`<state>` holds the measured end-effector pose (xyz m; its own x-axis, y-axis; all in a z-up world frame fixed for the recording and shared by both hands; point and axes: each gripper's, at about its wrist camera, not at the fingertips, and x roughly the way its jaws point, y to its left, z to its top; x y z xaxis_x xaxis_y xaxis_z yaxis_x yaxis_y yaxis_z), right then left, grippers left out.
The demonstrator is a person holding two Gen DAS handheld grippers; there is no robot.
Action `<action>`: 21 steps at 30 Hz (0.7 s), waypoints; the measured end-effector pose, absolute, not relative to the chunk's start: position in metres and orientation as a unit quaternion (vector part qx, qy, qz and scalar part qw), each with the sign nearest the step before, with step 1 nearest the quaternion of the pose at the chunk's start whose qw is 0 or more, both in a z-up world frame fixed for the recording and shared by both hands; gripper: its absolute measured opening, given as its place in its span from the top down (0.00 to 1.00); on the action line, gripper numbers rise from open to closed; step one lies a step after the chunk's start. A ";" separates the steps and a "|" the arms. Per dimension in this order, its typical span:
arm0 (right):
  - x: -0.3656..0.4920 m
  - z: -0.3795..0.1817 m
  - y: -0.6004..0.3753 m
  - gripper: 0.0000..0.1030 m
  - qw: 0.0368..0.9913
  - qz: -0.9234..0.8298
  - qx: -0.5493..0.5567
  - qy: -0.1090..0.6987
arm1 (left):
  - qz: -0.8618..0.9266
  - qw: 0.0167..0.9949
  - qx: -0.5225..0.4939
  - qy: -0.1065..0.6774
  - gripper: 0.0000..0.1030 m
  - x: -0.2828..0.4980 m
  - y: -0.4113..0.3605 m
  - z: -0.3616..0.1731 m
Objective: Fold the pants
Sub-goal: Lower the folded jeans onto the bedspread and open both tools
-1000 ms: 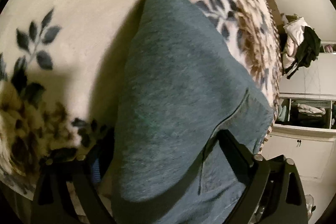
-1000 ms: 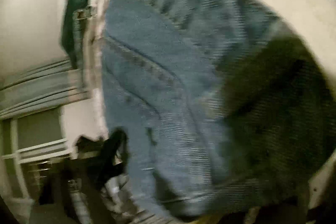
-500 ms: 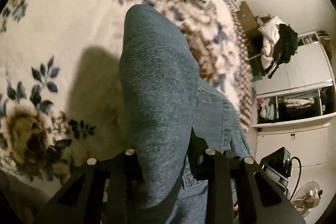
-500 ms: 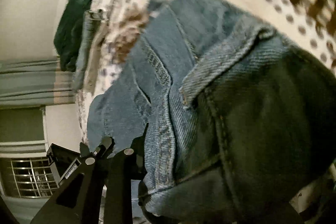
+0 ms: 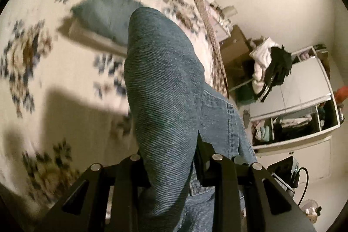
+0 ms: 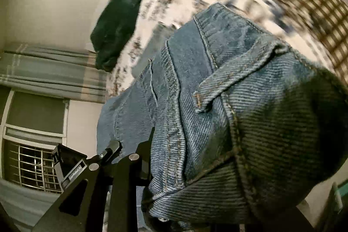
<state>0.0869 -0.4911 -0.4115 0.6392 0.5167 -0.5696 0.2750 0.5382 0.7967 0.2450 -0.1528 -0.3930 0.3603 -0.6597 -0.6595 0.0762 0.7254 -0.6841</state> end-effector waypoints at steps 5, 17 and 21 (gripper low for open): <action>0.181 -0.382 -0.456 0.73 0.791 0.079 0.463 0.393 | -0.245 0.780 -0.287 0.499 0.76 0.339 -0.122 -0.375; 0.413 -0.430 -0.393 0.73 0.797 0.055 0.475 0.369 | -0.257 0.776 -0.248 0.520 0.76 0.558 -0.077 -0.421; 0.461 -0.473 -0.385 0.73 0.790 0.047 0.478 0.380 | -0.252 0.766 -0.246 0.539 0.76 0.601 -0.071 -0.464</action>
